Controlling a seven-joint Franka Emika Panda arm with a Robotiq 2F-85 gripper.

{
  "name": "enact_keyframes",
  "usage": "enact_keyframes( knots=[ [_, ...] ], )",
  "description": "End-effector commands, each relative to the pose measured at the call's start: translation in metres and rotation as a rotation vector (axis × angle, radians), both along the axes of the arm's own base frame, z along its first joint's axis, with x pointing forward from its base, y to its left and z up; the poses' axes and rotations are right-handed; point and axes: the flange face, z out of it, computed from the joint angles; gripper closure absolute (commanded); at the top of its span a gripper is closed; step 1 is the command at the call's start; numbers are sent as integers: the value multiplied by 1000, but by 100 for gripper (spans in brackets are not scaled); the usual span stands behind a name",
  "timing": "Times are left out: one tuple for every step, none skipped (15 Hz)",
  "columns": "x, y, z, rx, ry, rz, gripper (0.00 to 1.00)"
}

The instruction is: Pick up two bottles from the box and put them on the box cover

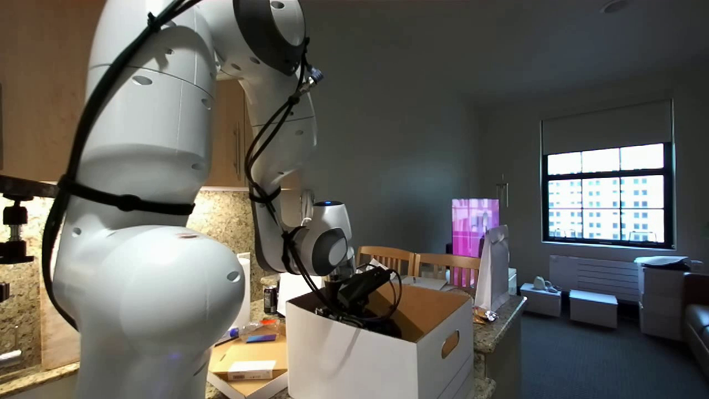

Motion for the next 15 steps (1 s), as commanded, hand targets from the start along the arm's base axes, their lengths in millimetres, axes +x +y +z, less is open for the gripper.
enact_keyframes(
  knots=[
    [-20, 2, -19, 6, 54, 3, 0],
    [-22, 1, -22, 9, 57, -3, 0],
    [-23, 3, -25, 14, 67, -5, 0],
    [-25, 1, -28, 13, 69, -9, 0],
    [-27, 2, -31, 14, 77, -7, 0],
    [-29, 3, -35, 14, 91, -5, 0],
    [-31, 3, -37, 14, 99, -3, 0],
    [-32, 4, -39, 15, 105, -2, 0],
    [-32, 4, -40, 17, 112, -2, 0],
    [-33, 6, -42, 20, 120, 0, 0],
    [-35, 5, -42, 19, 121, -1, 0],
    [-35, 5, -42, 21, 123, -2, 0],
    [-35, 5, -42, 23, 124, -3, 0],
    [-37, 4, -42, 22, 127, -4, 0],
    [-38, 4, -43, 23, 132, -5, 0]
  ],
)
